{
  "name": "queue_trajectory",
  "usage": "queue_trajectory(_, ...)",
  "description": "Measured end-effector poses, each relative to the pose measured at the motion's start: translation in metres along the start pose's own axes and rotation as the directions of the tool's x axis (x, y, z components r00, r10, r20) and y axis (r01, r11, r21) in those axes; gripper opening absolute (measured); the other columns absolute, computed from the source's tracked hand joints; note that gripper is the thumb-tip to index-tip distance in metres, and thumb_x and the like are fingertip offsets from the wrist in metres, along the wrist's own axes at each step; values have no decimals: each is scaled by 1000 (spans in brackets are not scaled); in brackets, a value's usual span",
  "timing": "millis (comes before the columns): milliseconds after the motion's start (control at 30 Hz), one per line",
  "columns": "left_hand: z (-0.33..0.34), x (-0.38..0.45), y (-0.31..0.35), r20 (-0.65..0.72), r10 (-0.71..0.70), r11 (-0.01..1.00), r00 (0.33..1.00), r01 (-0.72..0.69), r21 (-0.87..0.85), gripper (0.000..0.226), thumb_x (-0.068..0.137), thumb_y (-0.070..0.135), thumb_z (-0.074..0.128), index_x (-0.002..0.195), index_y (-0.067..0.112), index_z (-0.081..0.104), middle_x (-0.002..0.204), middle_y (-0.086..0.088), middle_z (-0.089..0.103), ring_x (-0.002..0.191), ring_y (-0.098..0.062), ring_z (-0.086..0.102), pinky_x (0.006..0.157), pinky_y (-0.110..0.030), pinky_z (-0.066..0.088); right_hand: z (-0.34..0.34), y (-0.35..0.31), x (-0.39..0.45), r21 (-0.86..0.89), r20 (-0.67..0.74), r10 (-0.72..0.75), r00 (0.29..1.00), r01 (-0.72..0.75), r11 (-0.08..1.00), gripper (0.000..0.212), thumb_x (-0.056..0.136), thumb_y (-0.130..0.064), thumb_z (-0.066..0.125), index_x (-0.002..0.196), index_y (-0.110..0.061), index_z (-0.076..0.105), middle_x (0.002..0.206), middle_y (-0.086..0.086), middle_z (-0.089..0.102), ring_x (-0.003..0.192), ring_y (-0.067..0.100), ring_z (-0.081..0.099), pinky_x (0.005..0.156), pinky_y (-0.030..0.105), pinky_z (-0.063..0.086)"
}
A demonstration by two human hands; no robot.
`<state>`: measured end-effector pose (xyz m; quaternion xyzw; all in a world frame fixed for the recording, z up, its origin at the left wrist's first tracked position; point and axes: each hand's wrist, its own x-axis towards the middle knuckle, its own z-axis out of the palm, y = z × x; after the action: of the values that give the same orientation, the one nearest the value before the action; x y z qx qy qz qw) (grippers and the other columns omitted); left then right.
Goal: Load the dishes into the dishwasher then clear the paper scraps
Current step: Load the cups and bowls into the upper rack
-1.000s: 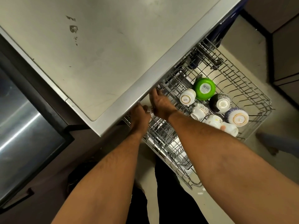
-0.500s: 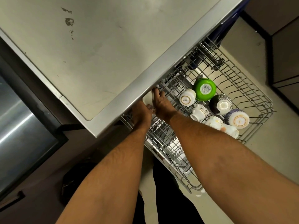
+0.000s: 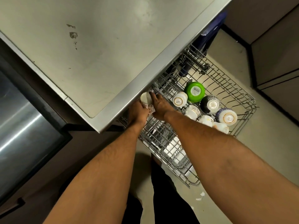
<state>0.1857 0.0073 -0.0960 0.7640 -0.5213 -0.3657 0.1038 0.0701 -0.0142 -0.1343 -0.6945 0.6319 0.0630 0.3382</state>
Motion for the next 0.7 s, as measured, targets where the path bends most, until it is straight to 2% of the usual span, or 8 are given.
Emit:
queue_trajectory(100, -14, -16, 6, -11, 73, 990, 997, -72, 123, 35, 104, 16, 48, 139, 12, 48, 125, -7, 59, 111, -19, 55, 71, -17, 31, -6, -4, -12, -3, -18, 59, 998, -59, 998, 105, 87, -2, 68, 162, -17, -4, 158, 20, 25, 147, 35, 29, 123, 44, 28)
queue_trajectory(167, -16, -20, -2, -26, 140, 974, 990, -133, 186, 38, 105, 20, 48, 142, 14, 45, 130, -8, 59, 107, -19, 57, 64, -16, 31, -12, -6, -24, -10, -10, 74, 997, -74, 997, 111, 85, -4, 72, 162, -19, -6, 161, 19, 22, 150, 35, 24, 124, 47, 26)
queue_trajectory(200, -18, -23, -5, -16, 170, 966, 985, -163, 199, 40, 104, 21, 49, 143, 14, 43, 131, -8, 58, 106, -18, 58, 67, -17, 36, -13, -7, -31, -26, -13, 70, 997, -70, 997, 112, 85, -6, 73, 162, -18, -6, 162, 20, 21, 150, 36, 24, 123, 47, 27)
queue_trajectory(267, -23, -29, -10, 14, 206, 956, 979, -204, 212, 47, 101, 22, 54, 146, 13, 41, 138, -8, 54, 115, -21, 58, 82, -29, 50, -17, -11, -46, -51, -47, 49, 998, -51, 997, 111, 83, -8, 74, 162, -16, -4, 160, 22, 24, 147, 39, 28, 121, 47, 32)
queue_trajectory(300, -26, -34, -13, 35, 235, 943, 971, -236, 236, 51, 99, 21, 56, 146, 13, 39, 140, -7, 51, 117, -22, 57, 88, -34, 52, -18, -13, -53, -59, -77, 38, 996, -43, 997, 110, 83, -7, 74, 162, -14, -1, 158, 22, 27, 145, 39, 32, 119, 47, 35)
queue_trajectory(400, -40, -54, -19, 90, 340, 900, 936, -352, 259, 58, 96, 22, 60, 148, 12, 36, 141, -8, 48, 111, -21, 59, 87, -37, 56, -25, -28, -78, -102, -139, 19, 990, -33, 994, 104, 82, -8, 75, 162, -10, 7, 152, 23, 35, 141, 39, 38, 118, 45, 37)
queue_trajectory(500, -56, -77, -20, 135, 427, 854, 894, -448, 264, 58, 97, 19, 58, 149, 11, 34, 145, -9, 44, 117, -23, 58, 98, -42, 54, -30, -44, -102, -151, -173, 10, 985, -36, 988, 101, 84, -12, 76, 161, -7, 10, 152, 25, 35, 141, 39, 37, 117, 45, 37)
queue_trajectory(700, -97, -123, -27, 77, 638, 696, 766, -617, 368, 46, 97, 14, 56, 140, 7, 43, 131, -10, 54, 117, -22, 56, 105, -36, 46, -40, -83, -159, -202, -249, -3, 969, -49, 978, 98, 84, -7, 76, 159, -10, 13, 153, 21, 32, 142, 37, 34, 116, 46, 37)
